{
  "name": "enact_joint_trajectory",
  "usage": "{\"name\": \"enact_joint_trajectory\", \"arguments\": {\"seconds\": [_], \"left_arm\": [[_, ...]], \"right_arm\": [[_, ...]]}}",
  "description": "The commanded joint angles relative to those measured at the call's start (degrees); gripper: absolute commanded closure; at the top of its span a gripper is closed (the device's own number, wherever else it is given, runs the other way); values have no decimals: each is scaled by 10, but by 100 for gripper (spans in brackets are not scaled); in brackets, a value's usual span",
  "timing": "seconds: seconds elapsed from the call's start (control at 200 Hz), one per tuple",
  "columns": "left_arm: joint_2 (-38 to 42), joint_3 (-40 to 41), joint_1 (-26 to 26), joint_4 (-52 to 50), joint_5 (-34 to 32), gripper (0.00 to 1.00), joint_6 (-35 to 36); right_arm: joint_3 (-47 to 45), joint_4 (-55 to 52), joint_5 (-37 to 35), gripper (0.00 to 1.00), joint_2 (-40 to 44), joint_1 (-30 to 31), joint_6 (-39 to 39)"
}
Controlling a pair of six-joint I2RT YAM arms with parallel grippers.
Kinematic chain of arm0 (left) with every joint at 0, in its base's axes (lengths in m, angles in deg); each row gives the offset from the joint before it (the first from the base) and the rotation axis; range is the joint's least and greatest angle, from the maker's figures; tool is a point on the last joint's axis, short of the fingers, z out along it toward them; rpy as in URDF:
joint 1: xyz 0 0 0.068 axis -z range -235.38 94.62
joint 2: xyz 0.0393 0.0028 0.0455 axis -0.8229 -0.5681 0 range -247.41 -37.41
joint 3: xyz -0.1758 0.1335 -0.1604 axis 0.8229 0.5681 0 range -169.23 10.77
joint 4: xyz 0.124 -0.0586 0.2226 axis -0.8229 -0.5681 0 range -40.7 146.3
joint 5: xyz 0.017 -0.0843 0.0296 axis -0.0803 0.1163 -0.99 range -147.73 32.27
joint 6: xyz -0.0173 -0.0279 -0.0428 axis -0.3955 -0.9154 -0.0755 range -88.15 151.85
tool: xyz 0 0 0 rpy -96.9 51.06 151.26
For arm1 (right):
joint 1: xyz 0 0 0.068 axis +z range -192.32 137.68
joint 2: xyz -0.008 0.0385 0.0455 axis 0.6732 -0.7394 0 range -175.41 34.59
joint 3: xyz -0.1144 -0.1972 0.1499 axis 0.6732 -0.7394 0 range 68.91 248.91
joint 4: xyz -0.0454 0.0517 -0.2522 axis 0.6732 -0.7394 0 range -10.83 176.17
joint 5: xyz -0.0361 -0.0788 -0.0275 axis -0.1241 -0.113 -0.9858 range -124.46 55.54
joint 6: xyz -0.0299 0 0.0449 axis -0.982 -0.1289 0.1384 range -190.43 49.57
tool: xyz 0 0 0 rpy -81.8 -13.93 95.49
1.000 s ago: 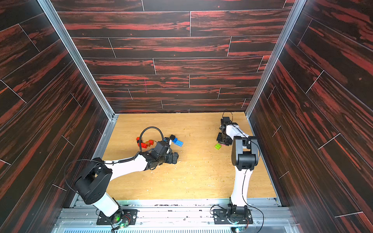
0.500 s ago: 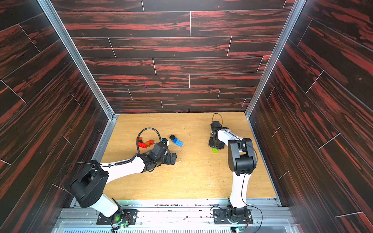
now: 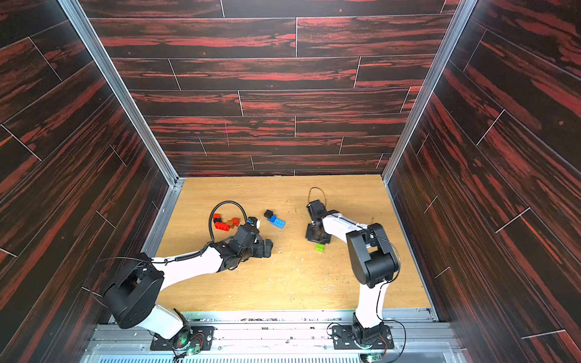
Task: Assemble the letter v with lego
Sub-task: Move the lego brick at the center of the board.
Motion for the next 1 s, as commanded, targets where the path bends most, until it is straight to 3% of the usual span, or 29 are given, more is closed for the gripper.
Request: {"name": "enact_joint_trajectory", "arguments": {"seconds": [0.0, 0.085, 0.165, 0.476, 0.631, 0.772, 0.997], "left_arm": [[40, 18, 2, 1, -21, 0, -10], [56, 30, 3, 1, -25, 0, -11], [70, 44, 6, 5, -27, 0, -12], [115, 80, 10, 2, -33, 0, -19], [126, 88, 12, 3, -23, 0, -22], [130, 99, 15, 16, -20, 0, -25], [126, 98, 16, 15, -3, 0, -20]], "right_arm": [[15, -10, 57, 79, -59, 48, 46], [60, -18, 66, 79, -85, 78, 51], [104, -41, 21, 79, -93, 99, 43], [154, -125, -52, 79, -29, 94, -21], [94, -171, -95, 79, 37, 90, -49], [9, -154, -54, 79, 112, 73, -59], [-77, -156, -49, 79, 168, 53, -65]]}}
